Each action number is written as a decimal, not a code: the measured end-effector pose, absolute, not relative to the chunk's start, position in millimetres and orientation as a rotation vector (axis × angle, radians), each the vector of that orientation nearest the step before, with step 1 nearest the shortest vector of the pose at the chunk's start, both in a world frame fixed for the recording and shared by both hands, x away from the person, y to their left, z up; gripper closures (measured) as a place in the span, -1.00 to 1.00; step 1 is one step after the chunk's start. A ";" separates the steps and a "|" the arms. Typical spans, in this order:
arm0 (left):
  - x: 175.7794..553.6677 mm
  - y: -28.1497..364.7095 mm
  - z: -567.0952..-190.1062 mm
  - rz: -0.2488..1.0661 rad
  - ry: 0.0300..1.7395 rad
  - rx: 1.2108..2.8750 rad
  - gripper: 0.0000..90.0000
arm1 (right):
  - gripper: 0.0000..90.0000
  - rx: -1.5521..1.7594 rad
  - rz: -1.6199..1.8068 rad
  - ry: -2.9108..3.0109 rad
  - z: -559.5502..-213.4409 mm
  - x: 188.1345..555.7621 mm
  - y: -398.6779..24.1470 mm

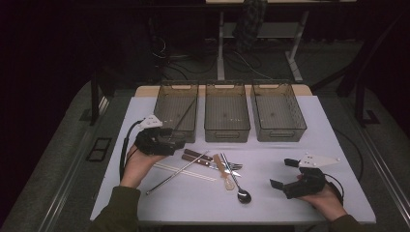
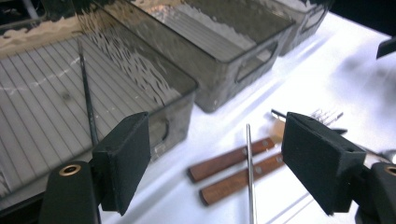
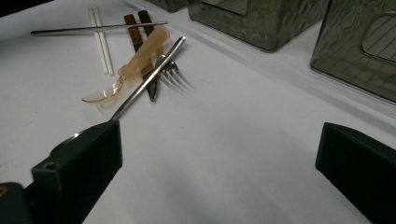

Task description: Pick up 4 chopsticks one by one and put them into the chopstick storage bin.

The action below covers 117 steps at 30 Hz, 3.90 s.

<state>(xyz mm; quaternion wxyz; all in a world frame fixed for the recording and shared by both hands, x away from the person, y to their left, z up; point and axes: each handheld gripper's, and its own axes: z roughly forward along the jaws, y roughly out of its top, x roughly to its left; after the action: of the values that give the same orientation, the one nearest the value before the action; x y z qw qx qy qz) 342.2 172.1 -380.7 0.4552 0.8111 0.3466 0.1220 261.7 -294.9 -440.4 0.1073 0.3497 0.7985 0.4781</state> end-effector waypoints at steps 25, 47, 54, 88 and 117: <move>287.8 177.0 -423.8 0.289 0.833 2.129 0.12 | -0.99 1.040 1.393 2.344 -440.7 256.3 -294.3; 291.0 176.8 -438.9 0.216 0.853 2.214 0.73 | -0.99 1.036 1.389 2.353 -441.0 256.6 -293.5; 291.3 174.7 -443.3 0.196 0.848 2.238 0.82 | -0.99 1.039 1.391 2.348 -441.1 256.8 -293.8; 294.6 183.1 -439.5 0.135 0.808 2.218 0.88 | -0.99 1.030 1.389 2.360 -440.9 256.3 -293.2; 299.9 182.1 -415.4 0.171 0.820 2.169 0.88 | -0.99 1.014 1.390 2.367 -441.7 257.4 -292.2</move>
<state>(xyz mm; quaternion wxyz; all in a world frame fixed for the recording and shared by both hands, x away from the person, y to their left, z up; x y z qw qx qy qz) 299.9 182.1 -415.4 0.3969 0.8562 0.3238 0.0674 257.4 -292.2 -441.7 0.1077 0.3446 0.8042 0.4722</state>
